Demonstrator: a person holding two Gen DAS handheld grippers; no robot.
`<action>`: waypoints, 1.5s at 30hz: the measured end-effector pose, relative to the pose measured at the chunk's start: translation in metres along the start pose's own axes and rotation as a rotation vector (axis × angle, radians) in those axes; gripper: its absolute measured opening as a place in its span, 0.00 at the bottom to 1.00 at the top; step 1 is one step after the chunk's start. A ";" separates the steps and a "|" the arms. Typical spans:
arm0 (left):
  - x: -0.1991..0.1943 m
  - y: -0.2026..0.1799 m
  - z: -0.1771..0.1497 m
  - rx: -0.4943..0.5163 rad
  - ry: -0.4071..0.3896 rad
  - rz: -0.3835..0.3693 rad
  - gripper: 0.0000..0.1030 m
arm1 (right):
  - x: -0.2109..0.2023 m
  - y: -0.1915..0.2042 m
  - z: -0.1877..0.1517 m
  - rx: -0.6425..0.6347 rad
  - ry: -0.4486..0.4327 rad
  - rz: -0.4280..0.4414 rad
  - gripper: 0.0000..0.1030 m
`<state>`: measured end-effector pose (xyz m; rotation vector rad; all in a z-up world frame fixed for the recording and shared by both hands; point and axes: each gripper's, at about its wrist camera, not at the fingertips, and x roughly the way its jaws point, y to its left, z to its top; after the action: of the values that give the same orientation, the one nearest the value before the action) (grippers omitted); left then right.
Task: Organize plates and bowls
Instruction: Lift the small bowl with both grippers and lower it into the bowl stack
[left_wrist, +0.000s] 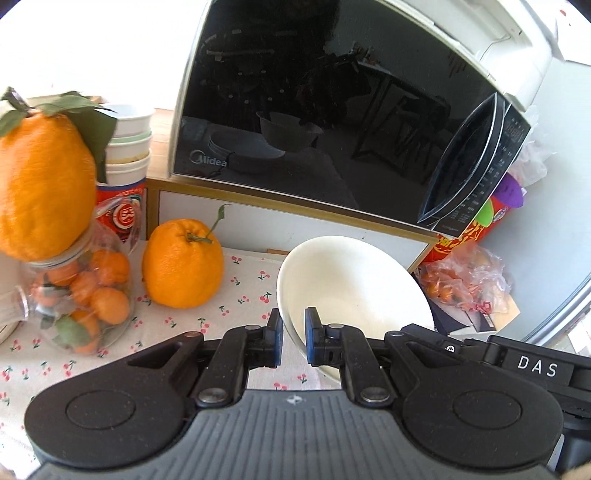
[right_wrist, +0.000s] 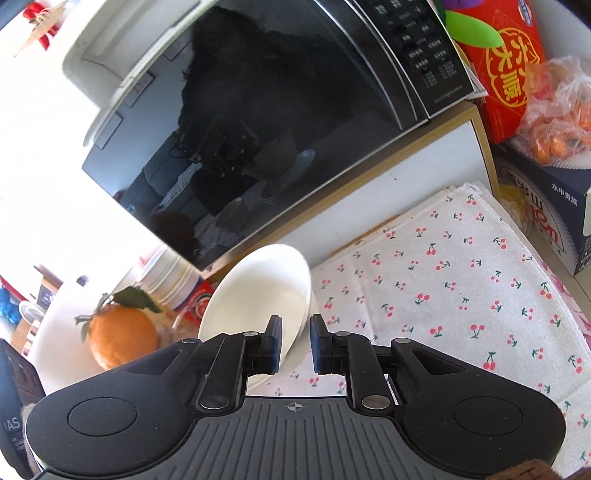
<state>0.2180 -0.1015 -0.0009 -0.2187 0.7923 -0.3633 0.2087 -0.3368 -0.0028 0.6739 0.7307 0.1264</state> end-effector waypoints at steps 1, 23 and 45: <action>-0.005 0.001 -0.001 -0.001 -0.003 0.000 0.10 | -0.004 0.004 -0.003 -0.006 0.001 0.002 0.16; -0.102 0.051 -0.063 -0.024 -0.095 0.022 0.11 | -0.042 0.057 -0.082 -0.092 0.077 0.110 0.17; -0.139 0.143 -0.116 -0.120 0.000 0.068 0.12 | -0.011 0.113 -0.166 -0.216 0.275 0.166 0.19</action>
<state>0.0772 0.0778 -0.0360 -0.3036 0.8206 -0.2518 0.1058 -0.1655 -0.0182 0.5144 0.9093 0.4513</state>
